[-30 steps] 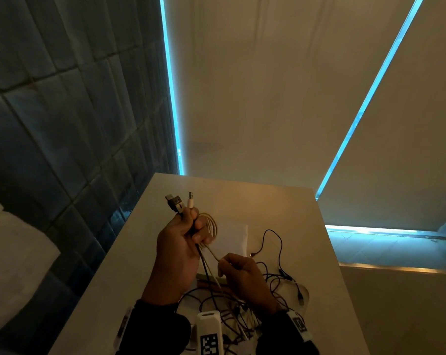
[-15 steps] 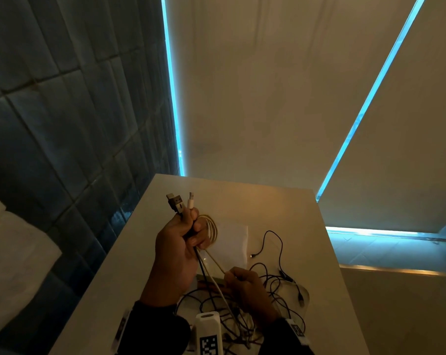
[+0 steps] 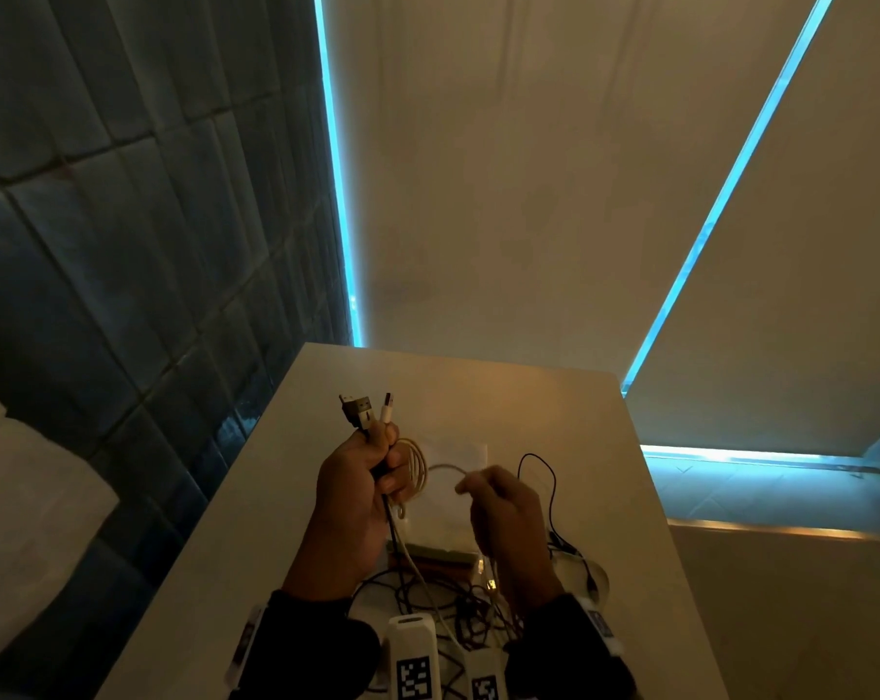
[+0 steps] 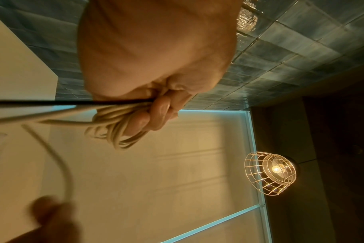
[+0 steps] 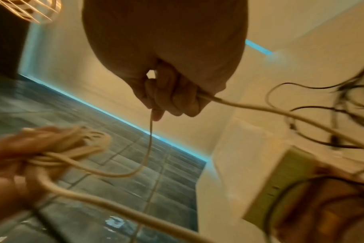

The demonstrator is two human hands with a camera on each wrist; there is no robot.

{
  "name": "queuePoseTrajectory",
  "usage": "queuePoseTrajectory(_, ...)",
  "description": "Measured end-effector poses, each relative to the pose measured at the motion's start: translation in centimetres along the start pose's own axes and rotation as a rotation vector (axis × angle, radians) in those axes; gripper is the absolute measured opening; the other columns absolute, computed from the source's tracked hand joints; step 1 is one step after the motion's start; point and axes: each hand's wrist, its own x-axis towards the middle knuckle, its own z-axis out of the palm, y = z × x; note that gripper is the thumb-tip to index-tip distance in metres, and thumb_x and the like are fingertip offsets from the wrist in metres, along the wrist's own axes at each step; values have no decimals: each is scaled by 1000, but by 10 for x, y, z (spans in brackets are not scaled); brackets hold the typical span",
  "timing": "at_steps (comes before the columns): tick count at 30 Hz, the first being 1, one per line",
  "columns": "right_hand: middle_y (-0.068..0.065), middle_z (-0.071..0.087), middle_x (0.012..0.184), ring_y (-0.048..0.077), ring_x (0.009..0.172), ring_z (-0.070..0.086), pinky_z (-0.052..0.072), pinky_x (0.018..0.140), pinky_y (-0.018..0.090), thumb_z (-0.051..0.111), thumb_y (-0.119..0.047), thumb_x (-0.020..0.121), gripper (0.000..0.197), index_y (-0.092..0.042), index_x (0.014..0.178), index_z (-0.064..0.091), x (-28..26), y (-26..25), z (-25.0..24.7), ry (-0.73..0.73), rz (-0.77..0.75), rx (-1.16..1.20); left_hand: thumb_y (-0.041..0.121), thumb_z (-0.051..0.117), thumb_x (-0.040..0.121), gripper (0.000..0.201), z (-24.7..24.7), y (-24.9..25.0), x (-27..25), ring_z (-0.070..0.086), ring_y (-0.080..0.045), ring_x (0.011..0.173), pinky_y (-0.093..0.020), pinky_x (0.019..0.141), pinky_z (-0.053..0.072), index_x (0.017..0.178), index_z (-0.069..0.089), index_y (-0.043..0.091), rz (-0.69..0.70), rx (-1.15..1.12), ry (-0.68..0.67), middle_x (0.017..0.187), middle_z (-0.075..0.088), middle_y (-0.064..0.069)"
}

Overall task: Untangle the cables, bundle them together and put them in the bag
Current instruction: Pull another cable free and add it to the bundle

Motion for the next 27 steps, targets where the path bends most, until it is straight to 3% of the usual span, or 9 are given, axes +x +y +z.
queuePoseTrajectory(4, -2, 35, 49, 10, 42, 24, 22, 42, 21, 51, -12, 96, 20, 1, 84, 59, -12, -42, 13, -141, -199, 73, 21, 34, 102, 30, 3, -2, -1, 40, -12, 47, -25, 49, 33, 77, 46, 10, -21, 100, 56, 62, 45, -3)
queuePoseTrajectory(8, -10, 38, 49, 8, 42, 25, 24, 42, 20, 51, -11, 97, 19, -1, 83, 59, -22, -55, 19, -247, -248, 96, 17, 37, 102, 32, 6, 1, -3, 55, -18, 56, -32, 59, 42, 78, 55, 4, 5, 128, 92, 62, 62, -7)
queuePoseTrajectory(11, -11, 40, 49, 8, 42, 26, 24, 42, 20, 53, -8, 96, 19, -7, 78, 60, -22, -54, 18, -323, -180, 78, 19, 36, 101, 30, 4, 4, -3, 58, -21, 62, -32, 55, 49, 82, 54, 5, -10, 38, 47, 70, 65, -10)
queuePoseTrajectory(16, -3, 34, 47, 10, 39, 24, 21, 43, 20, 55, -10, 94, 18, -4, 79, 61, -20, -40, 14, -427, -2, 51, 21, 33, 101, 28, 1, 8, 0, 52, -19, 61, -28, 56, 50, 79, 46, 8, 9, -156, -37, 68, 52, -7)
queuePoseTrajectory(19, 2, 26, 49, 8, 39, 23, 28, 41, 15, 52, -9, 95, 17, -1, 83, 61, -18, -33, 10, -462, 77, 86, 21, 33, 101, 29, 0, 5, 0, 48, -16, 54, -28, 53, 44, 78, 45, 9, 29, -143, -42, 67, 50, -7)
queuePoseTrajectory(22, -1, 32, 45, 3, 36, 32, 36, 41, 12, 49, -3, 96, 15, 3, 88, 61, -17, -26, 5, -480, 147, 98, 22, 32, 101, 29, -1, 2, 1, 40, -13, 49, -28, 55, 33, 76, 44, 12, 37, -124, -48, 66, 48, -4)
queuePoseTrajectory(25, -9, 55, 47, 2, 45, 58, 49, 51, 14, 49, 1, 95, 13, 3, 89, 60, -14, -9, 3, -478, 201, 78, 21, 31, 101, 29, -1, 2, 2, 33, -10, 46, -26, 51, 30, 76, 42, 13, 46, -103, -57, 64, 44, -2)
queuePoseTrajectory(27, 5, 67, 68, 28, 78, 73, 59, 78, 36, 52, 2, 93, 13, 5, 88, 63, -10, 3, 3, -443, 234, 97, 21, 31, 101, 29, -1, 1, 2, 32, -10, 45, -23, 48, 31, 75, 42, 13, 49, -84, -50, 62, 43, -1)
